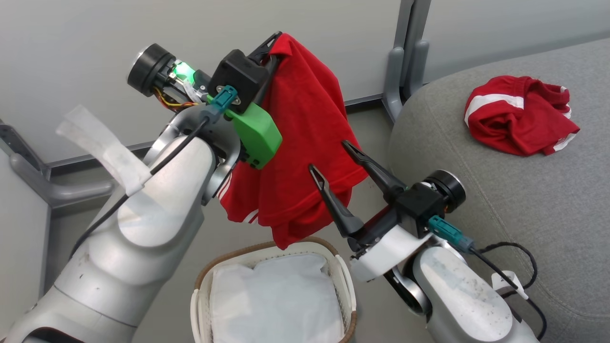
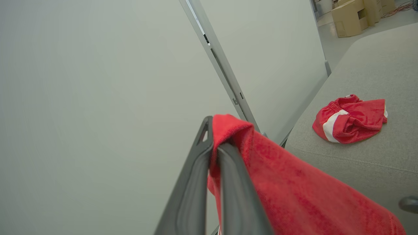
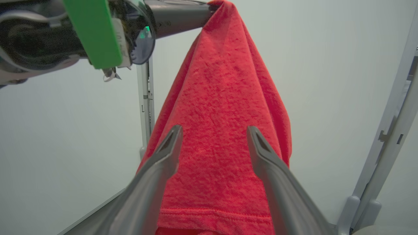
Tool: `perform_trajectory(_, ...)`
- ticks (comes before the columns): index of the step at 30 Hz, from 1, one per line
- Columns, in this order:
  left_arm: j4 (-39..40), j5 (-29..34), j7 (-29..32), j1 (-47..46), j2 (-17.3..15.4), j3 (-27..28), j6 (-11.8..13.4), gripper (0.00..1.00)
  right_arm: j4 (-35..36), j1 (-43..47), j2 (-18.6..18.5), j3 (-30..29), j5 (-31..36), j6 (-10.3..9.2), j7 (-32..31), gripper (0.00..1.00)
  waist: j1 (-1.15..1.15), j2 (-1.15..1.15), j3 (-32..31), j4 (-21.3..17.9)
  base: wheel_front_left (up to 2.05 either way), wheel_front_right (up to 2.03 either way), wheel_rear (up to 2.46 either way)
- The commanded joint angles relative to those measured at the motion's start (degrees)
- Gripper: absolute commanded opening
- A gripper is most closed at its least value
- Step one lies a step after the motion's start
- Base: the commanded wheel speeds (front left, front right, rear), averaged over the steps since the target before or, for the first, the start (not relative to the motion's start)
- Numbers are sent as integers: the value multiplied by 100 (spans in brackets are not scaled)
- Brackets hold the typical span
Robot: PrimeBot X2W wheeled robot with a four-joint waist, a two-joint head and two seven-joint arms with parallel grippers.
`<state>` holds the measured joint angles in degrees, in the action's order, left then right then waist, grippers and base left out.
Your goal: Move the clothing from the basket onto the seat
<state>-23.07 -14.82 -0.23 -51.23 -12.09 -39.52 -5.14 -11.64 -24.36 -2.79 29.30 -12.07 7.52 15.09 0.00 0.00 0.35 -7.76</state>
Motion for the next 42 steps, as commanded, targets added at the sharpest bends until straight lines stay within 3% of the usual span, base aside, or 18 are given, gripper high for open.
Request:
perform_trajectory(1,-41,-61,17,-123,45,-26,44,0,-13,-119,-20,101,-72,-6,12,100,0,0,4,4,0,0,0)
perform_trajectory(7,-141,-104,74,-157,214,-95,96,0,-445,-494,-20,376,-289,-6,12,100,0,0,24,54,0,0,0)
perform_trajectory(14,-240,-158,144,-163,508,-254,129,0,-1244,-778,-18,143,-515,-6,12,100,0,0,2,235,0,0,0)
perform_trajectory(22,-187,-248,303,-103,708,-446,157,0,-1389,-910,-22,354,-869,-6,12,100,0,0,5,340,0,0,0)
perform_trajectory(33,303,-469,492,-9,837,-661,167,0,-2221,-1419,-19,-356,-241,-6,12,100,0,0,34,540,0,0,0)
perform_trajectory(34,356,-481,507,-8,816,-653,169,0,-2312,-1479,-19,-447,-164,-6,12,84,0,0,41,556,0,0,0)
perform_trajectory(36,416,-490,515,7,751,-626,186,0,-2457,-1571,-21,-588,-44,-7,12,32,0,0,52,578,0,0,0)
perform_trajectory(37,444,-496,518,16,716,-614,190,0,-2522,-1616,-21,-650,5,-7,12,19,0,0,56,584,0,0,0)
perform_trajectory(38,479,-504,523,27,672,-603,198,0,-2573,-1659,-19,-715,48,-7,12,0,0,0,64,590,0,0,0)
perform_trajectory(42,548,-522,533,80,527,-557,237,0,-2699,-1770,-20,-857,130,-7,12,0,0,0,97,581,0,0,0)
